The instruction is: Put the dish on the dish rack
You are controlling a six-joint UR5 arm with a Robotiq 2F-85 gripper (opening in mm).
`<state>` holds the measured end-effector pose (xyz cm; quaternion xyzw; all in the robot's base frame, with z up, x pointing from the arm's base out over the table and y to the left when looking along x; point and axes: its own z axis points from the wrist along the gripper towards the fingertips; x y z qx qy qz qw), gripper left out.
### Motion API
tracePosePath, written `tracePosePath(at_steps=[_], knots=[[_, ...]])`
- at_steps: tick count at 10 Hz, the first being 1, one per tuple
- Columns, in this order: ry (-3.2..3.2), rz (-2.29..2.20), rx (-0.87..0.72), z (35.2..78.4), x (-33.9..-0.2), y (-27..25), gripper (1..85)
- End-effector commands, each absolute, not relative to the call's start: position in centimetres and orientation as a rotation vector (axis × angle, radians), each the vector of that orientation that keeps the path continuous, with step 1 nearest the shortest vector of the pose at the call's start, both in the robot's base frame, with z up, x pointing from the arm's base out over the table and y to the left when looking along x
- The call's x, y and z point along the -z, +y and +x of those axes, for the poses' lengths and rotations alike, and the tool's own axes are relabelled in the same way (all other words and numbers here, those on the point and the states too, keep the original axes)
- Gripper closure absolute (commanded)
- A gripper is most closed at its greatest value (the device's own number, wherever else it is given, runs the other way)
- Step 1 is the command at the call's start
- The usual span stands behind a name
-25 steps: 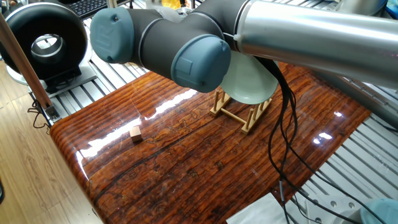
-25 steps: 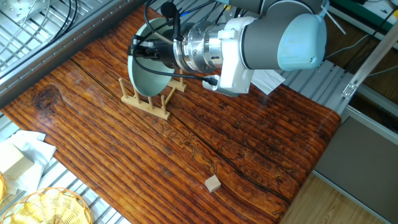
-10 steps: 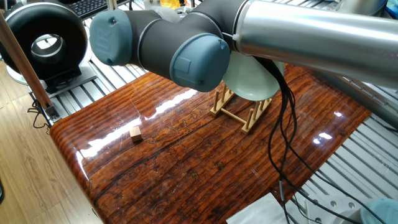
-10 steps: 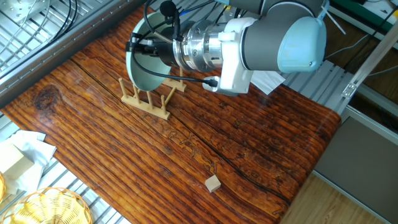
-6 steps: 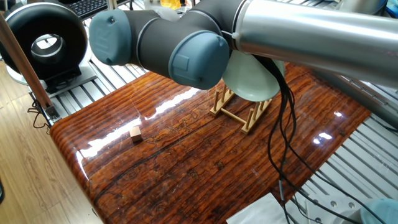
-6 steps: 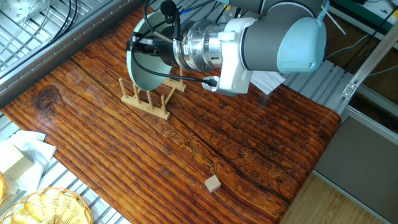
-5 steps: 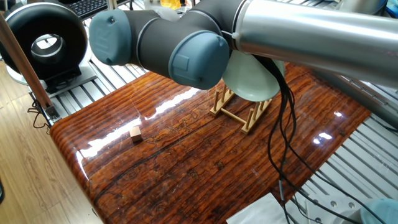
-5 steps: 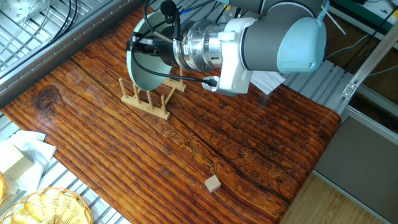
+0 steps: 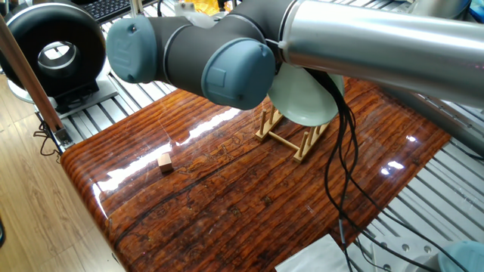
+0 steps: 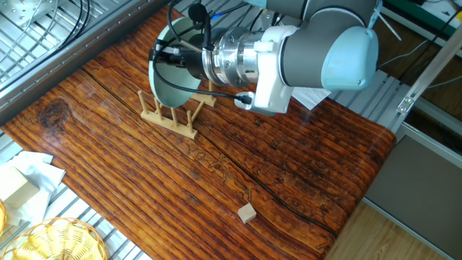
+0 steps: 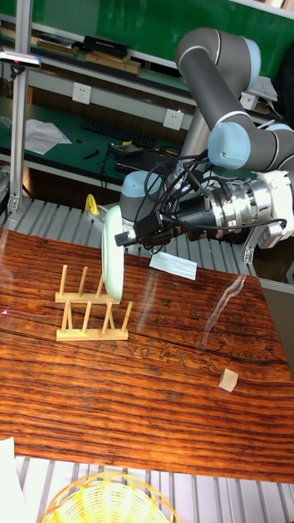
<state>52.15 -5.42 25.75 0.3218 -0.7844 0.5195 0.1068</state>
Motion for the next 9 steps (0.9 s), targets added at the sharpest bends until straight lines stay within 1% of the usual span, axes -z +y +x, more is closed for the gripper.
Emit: tracePosePath(at_steps=[1, 9], knots=[[-2.332, 0.928, -1.515, 52.3, -24.6, -4.9, 84.7], [-2.378, 0.919, -1.516, 53.0, -22.8, -4.7, 84.7]])
